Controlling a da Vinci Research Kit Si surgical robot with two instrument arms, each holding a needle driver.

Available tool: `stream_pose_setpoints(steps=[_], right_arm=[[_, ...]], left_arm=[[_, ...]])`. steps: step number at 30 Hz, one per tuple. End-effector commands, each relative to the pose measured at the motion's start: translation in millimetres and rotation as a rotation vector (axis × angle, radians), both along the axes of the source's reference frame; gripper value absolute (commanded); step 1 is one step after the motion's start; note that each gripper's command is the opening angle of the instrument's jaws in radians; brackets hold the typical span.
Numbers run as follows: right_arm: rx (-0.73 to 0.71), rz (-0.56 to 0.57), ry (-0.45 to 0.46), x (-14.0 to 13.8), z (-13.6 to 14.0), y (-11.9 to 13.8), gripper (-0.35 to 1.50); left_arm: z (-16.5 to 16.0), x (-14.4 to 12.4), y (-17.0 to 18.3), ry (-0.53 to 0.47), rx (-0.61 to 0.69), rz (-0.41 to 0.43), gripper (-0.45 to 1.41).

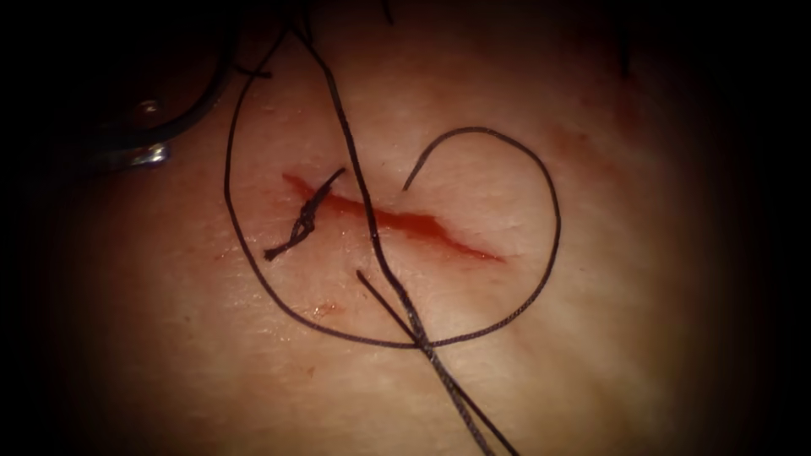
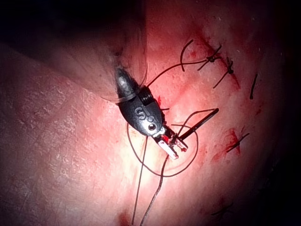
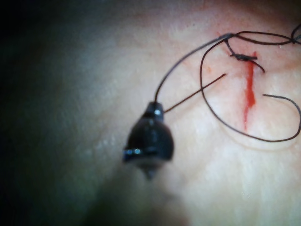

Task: Wound Closure
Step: Use the right gripper to pull the thread all the way through the tissue, leaving a small piece on the end

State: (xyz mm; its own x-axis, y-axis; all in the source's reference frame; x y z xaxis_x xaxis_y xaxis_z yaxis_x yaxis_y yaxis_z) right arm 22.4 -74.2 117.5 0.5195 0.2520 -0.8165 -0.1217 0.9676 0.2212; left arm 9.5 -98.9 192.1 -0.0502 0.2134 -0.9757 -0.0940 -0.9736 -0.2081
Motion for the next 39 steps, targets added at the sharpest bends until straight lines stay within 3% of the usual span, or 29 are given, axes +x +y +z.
stream_pose_setpoints(steps=[1, 2, 3, 4, 6, 8, 11, 14, 15, 20, 21, 24, 26, 31, 39], right_arm=[[0.004, 0.004, 0.005, 0.6, 0.6, -0.1, -0.23], [0.004, 0.012, 0.01, 0.6, 0.7, 0.2, 0.29], [0.006, 0.026, 0.014, 0.7, 0.9, 1.0, 1.08], [0.006, 0.026, 0.014, 0.7, 0.9, 1.0, 1.08], [0.009, 0.032, 0.013, 0.8, 1.2, 1.6, 1.26], [0.013, 0.033, -0.002, 0.9, 1.6, 2.2, 1.31], [0.029, 0.02, -0.007, 1.2, 2.3, 3.4, 1.38], [0.038, 0.012, 0.002, 1.2, 2.5, 4.0, 1.31], [0.038, 0.029, 0.01, 1.7, 3.0, 5.3, 1.3], [-0.015, 0.061, 0.027, 3.6, 4.4, 9.1, 1.26], [-0.049, 0.068, 0.022, 5.6, 6.2, 12.1, 1.23], [-0.061, 0.065, 0.026, 7.2, 7.8, 13.7, 1.21], [-0.065, 0.054, 0.045, 10.0, 11.1, 15.6, 1.16], [-0.089, 0.051, 0.052, 12.4, 15.1, 16.2, 1.13], [-0.115, -0.008, 0.038, 14.7, 19.1, 14.4, 1.08]], left_arm=[[0.5, -0.4, -0.6, -0.001, 0.002, 0.001, -0.45], [0.5, -0.2, -0.6, 0.003, 0.002, -0.001, -0.45], [0.4, 0.4, -0.5, 0.014, 0.004, -0.007, -0.45], [0.4, 0.4, -0.5, 0.014, 0.004, -0.007, -0.45], [0.1, 1.6, -0.3, 0.025, 0.008, -0.01, -0.45], [-0.3, 3.0, -0.1, 0.038, 0.013, -0.011, -0.45], [-1.4, 7.4, 0.2, 0.049, 0.019, -0.047, -0.45], [-1.7, 8.7, 0.2, 0.043, 0.019, -0.067, -0.45], [-1.8, 9.3, 0.2, 0.045, 0.018, -0.073, -0.45], [-1.8, 9.2, 0.1, 0.052, 0.017, -0.078, -0.45], [-1.7, 8.9, 0.1, 0.053, 0.017, -0.08, -0.45], [-1.7, 8.7, 0.0, 0.054, 0.016, -0.082, -0.45], [-1.7, 8.5, -0.3, 0.052, 0.014, -0.082, -0.45], [-1.5, 7.9, -0.7, 0.041, 0.008, -0.076, -0.45], [-1.0, 6.5, -0.8, 0.03, 0.004, -0.074, -0.45]])
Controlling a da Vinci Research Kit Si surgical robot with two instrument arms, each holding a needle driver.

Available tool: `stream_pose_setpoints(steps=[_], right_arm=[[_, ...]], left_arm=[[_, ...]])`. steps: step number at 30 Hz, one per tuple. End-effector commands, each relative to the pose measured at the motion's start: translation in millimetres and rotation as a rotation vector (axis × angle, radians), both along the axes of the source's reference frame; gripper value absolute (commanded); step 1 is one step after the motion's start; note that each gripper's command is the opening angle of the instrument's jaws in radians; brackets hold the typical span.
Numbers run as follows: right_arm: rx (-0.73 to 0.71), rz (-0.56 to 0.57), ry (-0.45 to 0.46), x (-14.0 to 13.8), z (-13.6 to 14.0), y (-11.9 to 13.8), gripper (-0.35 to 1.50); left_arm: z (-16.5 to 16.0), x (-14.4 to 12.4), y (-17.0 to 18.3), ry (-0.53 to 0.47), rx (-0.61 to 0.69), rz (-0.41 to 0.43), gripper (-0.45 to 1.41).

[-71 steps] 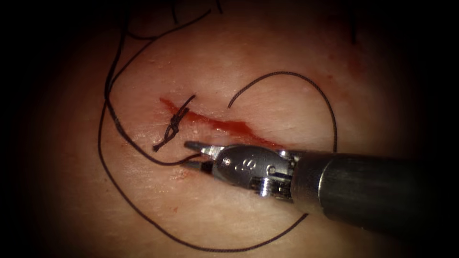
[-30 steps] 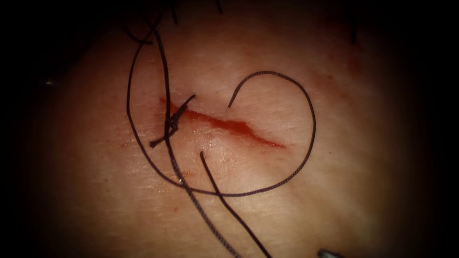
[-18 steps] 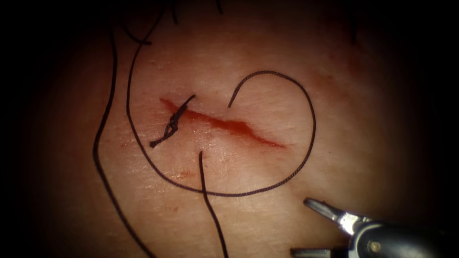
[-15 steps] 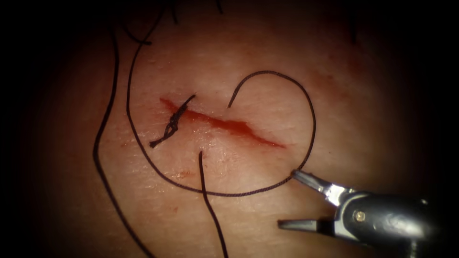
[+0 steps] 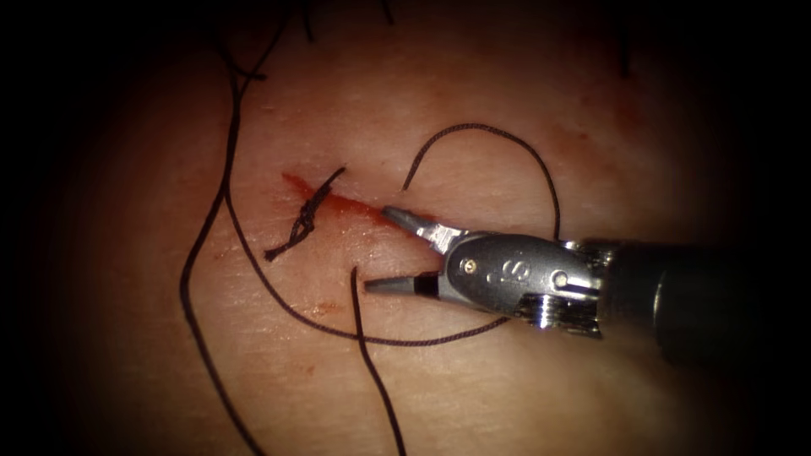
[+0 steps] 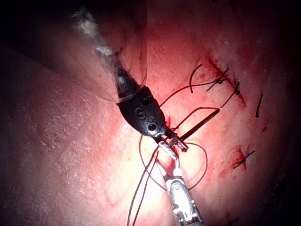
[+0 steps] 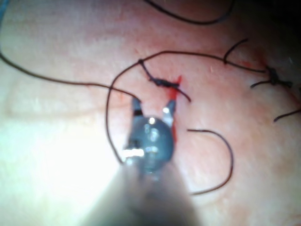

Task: Wound Closure
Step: Use the right gripper to pull the thread all the way through the tissue, leaving a small piece on the end

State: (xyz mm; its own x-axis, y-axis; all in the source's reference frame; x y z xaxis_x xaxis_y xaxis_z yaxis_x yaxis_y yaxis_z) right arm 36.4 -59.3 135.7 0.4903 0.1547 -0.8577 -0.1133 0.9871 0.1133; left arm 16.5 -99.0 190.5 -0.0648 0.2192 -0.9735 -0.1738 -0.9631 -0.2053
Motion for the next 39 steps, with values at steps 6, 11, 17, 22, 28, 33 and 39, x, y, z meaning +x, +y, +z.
stream_pose_setpoints(steps=[6, 11, 17, 22, 28, 33, 39], right_arm=[[-0.014, -0.033, -0.012, 0.9, 1.6, -1.5, 1.06], [-0.017, -0.032, -0.012, 2.4, 1.9, -1.3, 1.0], [-0.03, -0.054, 0.001, 3.1, 2.0, -1.5, 0.56], [-0.044, -0.1, 0.031, 2.0, 1.9, -2.6, -0.35], [-0.017, -0.106, 0.039, -1.8, -1.4, -6.2, -0.35], [-0.023, -0.106, 0.029, -7.4, -7.2, -10.6, -0.35], [-0.024, -0.086, 0.011, -12.7, -12.1, -12.8, -0.35]], left_arm=[[0.6, -0.6, -0.6, -0.002, 0.003, 0.002, -0.45], [0.6, -0.8, -0.5, -0.004, 0.003, 0.002, -0.45], [0.6, -1.1, -0.5, -0.007, 0.002, -0.001, -0.45], [0.7, -1.4, -0.5, -0.009, 0.002, 0.003, -0.45], [0.9, -2.4, -0.3, -0.011, 0.003, 0.012, -0.45], [1.2, -3.9, -0.6, -0.018, -0.002, 0.022, -0.45], [2.3, -5.5, -1.5, -0.027, 0.005, 0.041, -0.45]])
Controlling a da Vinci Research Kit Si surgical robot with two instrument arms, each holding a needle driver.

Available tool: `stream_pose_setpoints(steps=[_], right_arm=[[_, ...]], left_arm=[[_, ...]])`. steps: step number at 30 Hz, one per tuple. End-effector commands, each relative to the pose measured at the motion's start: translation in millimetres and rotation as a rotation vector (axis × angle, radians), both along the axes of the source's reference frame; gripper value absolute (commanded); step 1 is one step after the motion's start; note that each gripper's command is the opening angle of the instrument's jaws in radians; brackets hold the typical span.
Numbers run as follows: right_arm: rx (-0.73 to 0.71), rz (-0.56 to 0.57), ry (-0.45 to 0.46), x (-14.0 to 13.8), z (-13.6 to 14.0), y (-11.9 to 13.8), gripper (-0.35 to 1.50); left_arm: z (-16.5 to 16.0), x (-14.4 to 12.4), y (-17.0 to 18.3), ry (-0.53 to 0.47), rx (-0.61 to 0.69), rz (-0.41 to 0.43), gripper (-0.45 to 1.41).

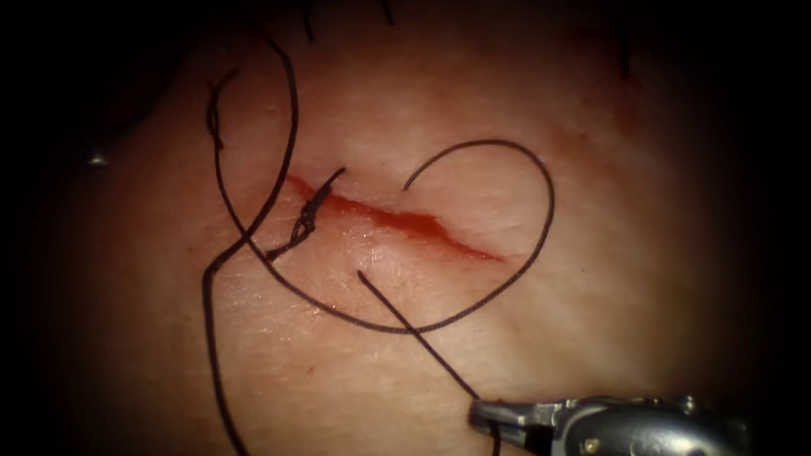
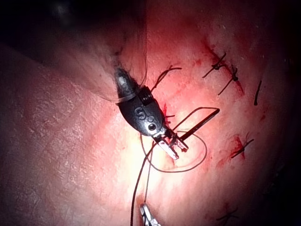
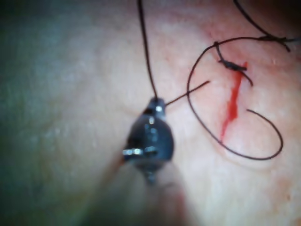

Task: Wound Closure
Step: Use the right gripper to pull the thread all the way through the tissue, leaving a small piece on the end

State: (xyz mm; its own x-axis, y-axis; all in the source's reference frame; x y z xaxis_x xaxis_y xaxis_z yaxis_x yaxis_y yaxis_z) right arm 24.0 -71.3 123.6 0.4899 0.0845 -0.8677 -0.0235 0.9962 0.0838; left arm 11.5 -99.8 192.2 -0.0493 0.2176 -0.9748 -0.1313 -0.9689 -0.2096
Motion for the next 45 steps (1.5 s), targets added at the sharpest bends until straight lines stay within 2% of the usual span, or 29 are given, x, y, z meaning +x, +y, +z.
stream_pose_setpoints(steps=[1, 2, 7, 11, 15, 16, 17, 18, 19, 20, 22, 25, 28, 29, 30, 31, 32, 34, 37, 41, 45], right_arm=[[0.006, 0.003, -0.002, -0.3, 0.0, -0.8, -0.35], [0.008, 0.011, -0.002, -1.6, -0.9, -1.2, -0.35], [0.01, 0.02, -0.008, -3.8, -2.2, -2.0, -0.35], [0.013, 0.012, -0.002, -4.0, -2.2, -2.0, -0.35], [0.037, -0.052, -0.022, -3.7, -2.4, -2.5, -0.33], [0.038, -0.055, -0.027, -3.7, -2.5, -2.4, 0.15], [0.04, -0.055, -0.027, -3.7, -2.6, -2.3, 0.44], [0.04, -0.055, -0.027, -3.7, -2.6, -2.3, 0.44], [0.043, -0.056, -0.027, -4.0, -2.7, -1.9, 1.03], [0.045, -0.056, -0.026, -4.2, -2.7, -1.7, 1.1], [0.049, -0.058, -0.045, -5.0, -2.8, -0.8, 1.11], [0.011, -0.049, -0.169, -6.0, -2.7, 1.2, 1.18], [-0.011, -0.051, -0.209, -7.1, -1.7, 4.6, 1.13], [-0.022, -0.039, -0.232, -7.2, -0.8, 6.8, 1.11], [-0.022, -0.039, -0.232, -7.2, -0.8, 6.8, 1.11], [-0.019, -0.024, -0.25, -6.5, 0.3, 9.3, 1.11], [-0.005, 0.006, -0.197, -5.4, 1.3, 11.0, 1.11], [-0.001, 0.04, -0.117, -2.7, 2.9, 12.8, 1.04], [-0.011, 0.076, -0.044, 0.2, 4.6, 13.5, 0.94], [-0.018, 0.073, -0.023, 4.6, 7.2, 13.6, 0.89], [-0.031, 0.058, -0.006, 7.0, 9.0, 13.1, 0.88]], left_arm=[[0.6, -0.6, -0.7, -0.003, 0.004, 0.002, -0.45], [0.9, -0.7, -0.9, -0.002, 0.008, 0.008, -0.45], [1.3, -0.4, -1.2, -0.006, 0.01, 0.01, -0.45], [1.3, -0.2, -1.2, -0.007, 0.01, 0.012, -0.45], [1.3, 0.1, -1.2, -0.008, 0.01, 0.014, -0.45], [1.3, 0.2, -1.2, -0.008, 0.01, 0.015, -0.45], [1.3, 0.2, -1.2, -0.008, 0.01, 0.015, -0.45], [1.3, 0.2, -1.2, -0.008, 0.01, 0.015, -0.45], [1.3, 0.3, -1.2, -0.009, 0.01, 0.016, -0.45], [1.3, 0.3, -1.2, -0.009, 0.01, 0.016, -0.45], [1.3, 0.4, -1.2, -0.009, 0.01, 0.017, -0.45], [1.3, 0.7, -1.2, -0.011, 0.01, 0.019, -0.45], [1.4, 0.9, -1.1, -0.01, 0.01, 0.019, -0.45], [1.4, 0.8, -1.1, -0.01, 0.01, 0.019, -0.45], [1.4, 0.8, -1.1, -0.01, 0.01, 0.019, -0.45], [1.4, 0.8, -1.1, -0.009, 0.01, 0.018, -0.45], [1.4, 0.7, -1.2, -0.009, 0.01, 0.018, -0.45], [1.4, 0.7, -1.2, -0.009, 0.01, 0.018, -0.45], [1.4, 0.8, -1.2, -0.009, 0.01, 0.018, -0.45], [1.4, 0.8, -1.1, -0.009, 0.01, 0.018, -0.45], [1.5, 0.8, -1.1, -0.01, 0.01, 0.018, -0.45]])
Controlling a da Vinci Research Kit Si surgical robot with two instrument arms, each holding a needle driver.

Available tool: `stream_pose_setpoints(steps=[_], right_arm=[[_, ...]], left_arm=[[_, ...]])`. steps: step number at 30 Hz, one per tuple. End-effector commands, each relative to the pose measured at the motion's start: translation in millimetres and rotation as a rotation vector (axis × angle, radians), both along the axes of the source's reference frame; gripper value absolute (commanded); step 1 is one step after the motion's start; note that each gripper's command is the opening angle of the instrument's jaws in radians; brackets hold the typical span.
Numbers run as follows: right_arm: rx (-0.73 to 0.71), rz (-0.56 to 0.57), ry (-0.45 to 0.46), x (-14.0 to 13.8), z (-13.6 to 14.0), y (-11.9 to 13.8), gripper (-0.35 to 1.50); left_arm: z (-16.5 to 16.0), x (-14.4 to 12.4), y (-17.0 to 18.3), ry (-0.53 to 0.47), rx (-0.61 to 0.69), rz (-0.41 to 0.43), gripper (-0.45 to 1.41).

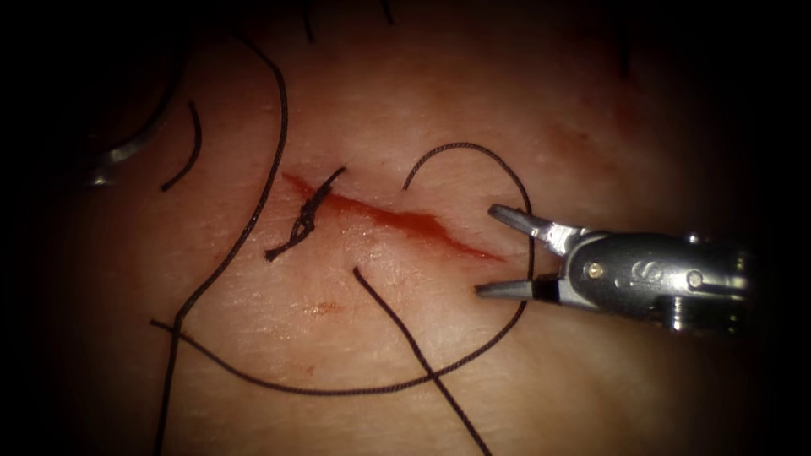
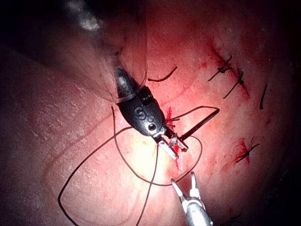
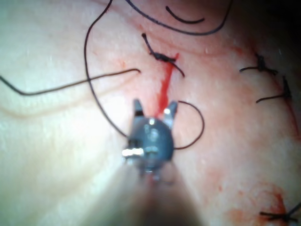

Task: Wound Closure
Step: Use the right gripper to pull the thread all the way through the tissue, leaving a small piece on the end

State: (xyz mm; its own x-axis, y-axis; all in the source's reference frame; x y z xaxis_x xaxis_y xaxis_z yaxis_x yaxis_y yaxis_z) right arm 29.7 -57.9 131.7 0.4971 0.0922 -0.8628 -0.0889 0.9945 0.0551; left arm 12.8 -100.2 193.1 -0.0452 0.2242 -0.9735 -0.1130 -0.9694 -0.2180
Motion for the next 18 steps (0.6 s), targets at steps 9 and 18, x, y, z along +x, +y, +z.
stream_pose_setpoints(steps=[9, 18], right_arm=[[-0.029, -0.037, 0.017, 3.8, 3.9, -1.8, 0.84], [-0.039, -0.055, 0.03, 6.1, 5.3, -3.1, 0.83]], left_arm=[[0.7, -0.4, -0.6, 0.0, 0.002, 0.0, -0.45], [0.8, -0.4, -0.7, 0.002, 0.001, -0.002, -0.45]])
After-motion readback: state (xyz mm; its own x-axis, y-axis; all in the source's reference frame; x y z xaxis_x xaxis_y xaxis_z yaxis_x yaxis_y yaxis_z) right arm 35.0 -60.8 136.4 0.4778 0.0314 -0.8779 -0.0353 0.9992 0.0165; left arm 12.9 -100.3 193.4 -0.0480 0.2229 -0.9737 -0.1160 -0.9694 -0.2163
